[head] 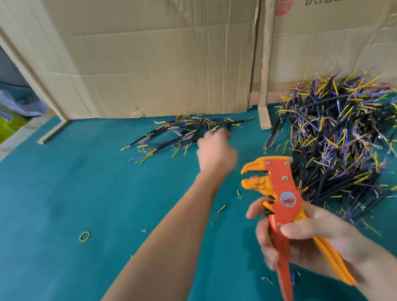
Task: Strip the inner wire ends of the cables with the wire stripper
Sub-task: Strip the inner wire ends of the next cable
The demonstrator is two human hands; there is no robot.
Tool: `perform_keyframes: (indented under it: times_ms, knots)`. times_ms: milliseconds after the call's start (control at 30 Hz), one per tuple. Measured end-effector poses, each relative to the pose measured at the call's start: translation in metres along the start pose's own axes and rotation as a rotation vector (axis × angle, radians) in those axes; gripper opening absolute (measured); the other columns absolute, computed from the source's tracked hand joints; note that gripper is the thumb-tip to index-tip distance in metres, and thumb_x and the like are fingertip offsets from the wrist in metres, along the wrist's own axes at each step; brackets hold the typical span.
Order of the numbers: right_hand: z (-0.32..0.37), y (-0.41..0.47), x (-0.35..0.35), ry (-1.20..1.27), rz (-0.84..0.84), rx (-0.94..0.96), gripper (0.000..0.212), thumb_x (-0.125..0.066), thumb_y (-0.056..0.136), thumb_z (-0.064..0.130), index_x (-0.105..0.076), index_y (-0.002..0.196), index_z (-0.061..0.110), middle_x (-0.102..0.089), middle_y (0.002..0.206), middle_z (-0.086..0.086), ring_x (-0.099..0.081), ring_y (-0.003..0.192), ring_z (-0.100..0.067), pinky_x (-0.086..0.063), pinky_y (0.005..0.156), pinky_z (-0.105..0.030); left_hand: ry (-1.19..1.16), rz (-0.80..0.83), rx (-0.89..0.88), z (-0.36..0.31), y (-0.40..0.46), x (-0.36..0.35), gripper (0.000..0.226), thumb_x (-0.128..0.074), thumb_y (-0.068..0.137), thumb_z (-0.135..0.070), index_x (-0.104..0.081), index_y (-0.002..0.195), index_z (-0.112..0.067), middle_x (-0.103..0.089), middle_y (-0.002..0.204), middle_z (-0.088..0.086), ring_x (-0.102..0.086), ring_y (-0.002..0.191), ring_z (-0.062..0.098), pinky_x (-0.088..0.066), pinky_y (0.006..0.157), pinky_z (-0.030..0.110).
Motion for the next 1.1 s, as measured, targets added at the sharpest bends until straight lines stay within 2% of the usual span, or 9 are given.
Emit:
perform_keyframes:
  times_ms: [67,133,300,467,600,700,800,900,1100]
  knots:
    - [0.001,-0.004,-0.028,0.178,0.19,0.027,0.044,-0.075,0.084,-0.002,-0.06,0.125,-0.007,-0.066,0.102,-0.029,-0.067,0.079,-0.038,-0.058,0.075,-0.045,0.096,-0.019,0.107,0.037,0.007,0.005,0.037,-0.055,0.093,-0.011,-0.056,0.129,-0.006,-0.055,0.129,0.022,-0.049,0.124,0.04,-0.04,0.1,0.041]
    - [-0.004,-0.004,-0.043,0.228,0.26,-0.013,0.051,-0.077,0.076,0.003,-0.059,0.122,-0.009,-0.064,0.097,-0.03,-0.065,0.073,-0.039,-0.055,0.071,-0.045,0.092,0.015,0.101,0.052,0.008,0.002,0.035,-0.059,0.096,-0.018,-0.056,0.129,-0.005,-0.058,0.126,0.02,-0.051,0.121,0.038,-0.043,0.099,0.041]
    - [-0.008,0.002,-0.049,0.167,0.24,-0.044,0.055,-0.077,0.076,0.007,-0.054,0.122,-0.013,-0.065,0.098,-0.03,-0.064,0.073,-0.037,-0.053,0.071,-0.043,-0.123,-0.071,0.201,0.067,0.012,0.014,0.01,-0.06,0.091,-0.019,-0.068,0.085,-0.018,-0.071,0.099,0.013,-0.062,0.098,0.035,-0.045,0.076,0.029]
    - [-0.008,0.002,-0.048,0.205,0.213,-0.036,0.049,-0.077,0.077,0.008,-0.06,0.12,-0.009,-0.064,0.099,-0.031,-0.063,0.076,-0.038,-0.053,0.074,-0.048,-0.197,-0.268,0.083,0.069,-0.018,0.049,0.009,-0.062,0.086,-0.016,-0.063,0.077,-0.016,-0.066,0.09,0.005,-0.059,0.09,0.026,-0.043,0.075,0.03]
    - [-0.007,0.008,-0.051,0.357,0.092,0.021,0.051,-0.078,0.07,0.007,-0.065,0.116,-0.009,-0.064,0.099,-0.032,-0.064,0.074,-0.039,-0.055,0.07,-0.048,-0.3,-0.334,-0.143,0.057,-0.052,0.077,0.009,-0.056,0.093,-0.009,-0.052,0.086,-0.013,-0.07,0.11,-0.001,-0.06,0.089,0.014,-0.045,0.077,0.034]
    - [-0.001,0.021,-0.057,0.425,-0.095,0.097,0.053,-0.074,0.066,0.005,-0.064,0.116,-0.01,-0.067,0.098,-0.032,-0.065,0.071,-0.038,-0.058,0.068,-0.046,-0.453,-0.359,-0.183,0.043,-0.075,0.093,0.009,-0.051,0.096,-0.01,-0.047,0.089,-0.013,-0.074,0.093,-0.002,-0.063,0.084,0.009,-0.045,0.074,0.029]
    - [0.011,0.031,-0.056,0.4,-0.25,0.178,0.049,-0.067,0.071,0.004,-0.059,0.118,-0.008,-0.069,0.096,-0.03,-0.065,0.07,-0.036,-0.059,0.066,-0.042,-0.56,-0.379,-0.179,0.024,-0.096,0.09,0.006,-0.047,0.094,-0.016,-0.046,0.088,-0.016,-0.063,0.073,-0.003,-0.058,0.069,0.019,-0.044,0.062,0.028]
    - [0.023,0.023,-0.041,0.361,-0.349,0.239,0.044,-0.064,0.078,0.002,-0.058,0.12,-0.009,-0.07,0.097,-0.028,-0.065,0.071,-0.036,-0.059,0.066,-0.04,-0.601,-0.336,-0.148,0.008,-0.114,0.063,0.014,-0.05,0.101,-0.015,-0.047,0.088,-0.02,-0.055,0.065,-0.005,-0.045,0.054,0.013,-0.036,0.051,0.021]
    - [0.031,-0.019,0.008,0.272,-0.412,0.28,0.054,-0.067,0.072,0.005,-0.057,0.122,-0.011,-0.067,0.105,-0.033,-0.064,0.071,-0.037,-0.059,0.066,-0.045,-0.687,-0.244,0.009,0.001,-0.138,-0.006,0.006,-0.059,0.1,-0.017,-0.061,0.095,-0.02,-0.065,0.078,-0.012,-0.057,0.07,0.005,-0.042,0.065,0.018]
Point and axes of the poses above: each hand's wrist, its own y-axis towards the middle knuckle, its own x-axis out of the back of the hand, z = x × y, the point moved 6 cm from there along y, towards the middle knuckle
